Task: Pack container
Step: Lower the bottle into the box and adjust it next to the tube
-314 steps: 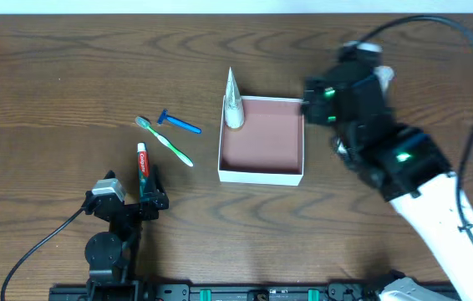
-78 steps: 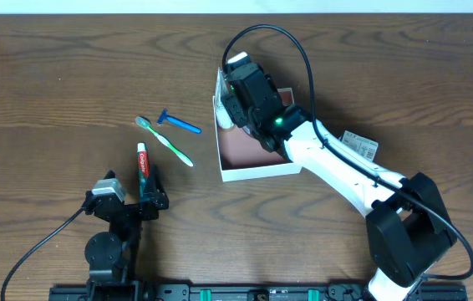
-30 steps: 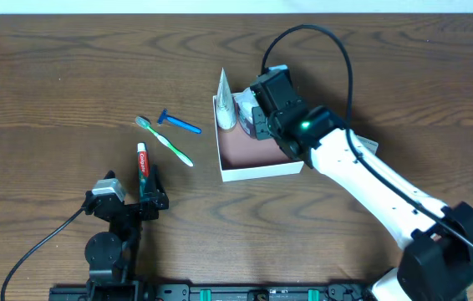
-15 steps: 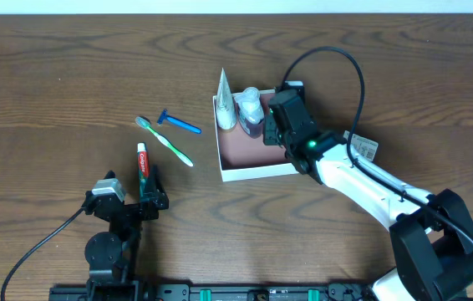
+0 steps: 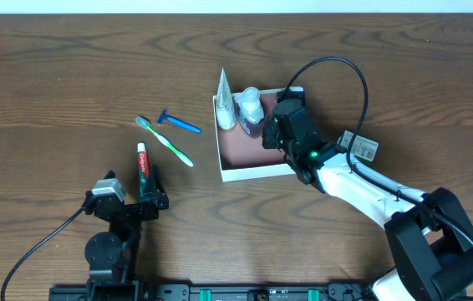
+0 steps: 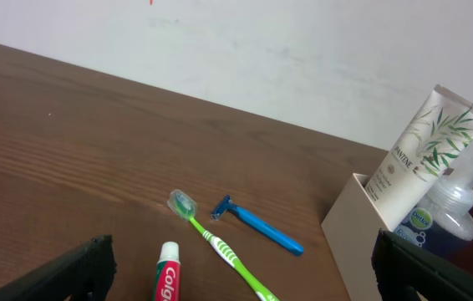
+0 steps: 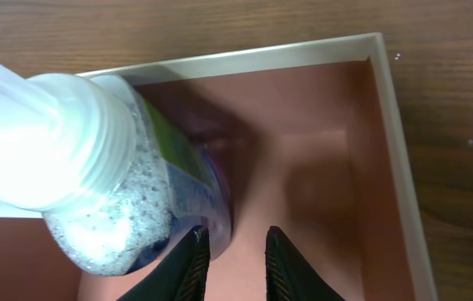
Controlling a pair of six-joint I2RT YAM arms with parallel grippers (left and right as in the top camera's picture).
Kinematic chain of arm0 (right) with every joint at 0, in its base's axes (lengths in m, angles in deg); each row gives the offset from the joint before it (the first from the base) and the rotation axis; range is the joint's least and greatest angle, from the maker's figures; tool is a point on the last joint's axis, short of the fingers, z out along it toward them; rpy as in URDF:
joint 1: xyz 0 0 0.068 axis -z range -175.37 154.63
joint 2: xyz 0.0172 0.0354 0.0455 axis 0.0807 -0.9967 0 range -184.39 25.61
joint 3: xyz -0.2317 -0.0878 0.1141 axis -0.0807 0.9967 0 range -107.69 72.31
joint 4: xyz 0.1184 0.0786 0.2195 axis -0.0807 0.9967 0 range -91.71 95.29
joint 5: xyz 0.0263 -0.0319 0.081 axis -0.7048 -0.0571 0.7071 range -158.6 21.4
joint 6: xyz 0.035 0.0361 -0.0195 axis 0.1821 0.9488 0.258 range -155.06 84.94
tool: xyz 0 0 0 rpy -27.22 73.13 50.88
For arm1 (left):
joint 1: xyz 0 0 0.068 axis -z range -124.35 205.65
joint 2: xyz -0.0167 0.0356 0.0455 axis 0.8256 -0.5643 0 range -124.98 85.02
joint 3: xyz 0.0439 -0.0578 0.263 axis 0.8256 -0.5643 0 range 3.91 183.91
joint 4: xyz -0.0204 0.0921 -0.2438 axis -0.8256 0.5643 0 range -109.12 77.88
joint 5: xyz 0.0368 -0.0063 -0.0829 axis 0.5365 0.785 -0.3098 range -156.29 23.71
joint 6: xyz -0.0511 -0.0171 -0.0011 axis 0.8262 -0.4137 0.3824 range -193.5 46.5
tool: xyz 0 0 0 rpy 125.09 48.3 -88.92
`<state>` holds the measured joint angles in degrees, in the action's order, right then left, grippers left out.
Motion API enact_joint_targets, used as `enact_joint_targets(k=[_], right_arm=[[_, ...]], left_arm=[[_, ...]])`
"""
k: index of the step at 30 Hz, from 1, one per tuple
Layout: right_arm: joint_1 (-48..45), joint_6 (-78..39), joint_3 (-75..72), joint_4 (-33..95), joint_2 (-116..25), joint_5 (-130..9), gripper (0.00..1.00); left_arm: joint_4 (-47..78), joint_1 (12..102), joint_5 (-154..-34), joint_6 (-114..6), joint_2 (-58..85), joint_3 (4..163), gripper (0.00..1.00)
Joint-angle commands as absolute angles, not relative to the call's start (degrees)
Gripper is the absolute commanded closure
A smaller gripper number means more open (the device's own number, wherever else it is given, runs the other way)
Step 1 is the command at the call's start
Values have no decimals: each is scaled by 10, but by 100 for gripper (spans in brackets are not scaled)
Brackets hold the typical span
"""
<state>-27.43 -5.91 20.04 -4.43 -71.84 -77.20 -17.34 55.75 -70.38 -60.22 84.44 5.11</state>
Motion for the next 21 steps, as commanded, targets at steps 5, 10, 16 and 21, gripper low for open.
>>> enact_joint_targets(k=[5, 10, 16, 21], right_arm=[[-272, -53, 205, -61, -733, -754, 76], [-274, -53, 205, -68, -742, -741, 76], [-277, -53, 205, -74, -748, -732, 76], [-280, -53, 205, -82, -748, -724, 76]], left_arm=[[-153, 556, -708, -609, 847, 41, 2], [-153, 556, -708, -609, 847, 41, 2], [-153, 556, -708, -609, 847, 41, 2], [-153, 556, -708, -609, 847, 41, 2]])
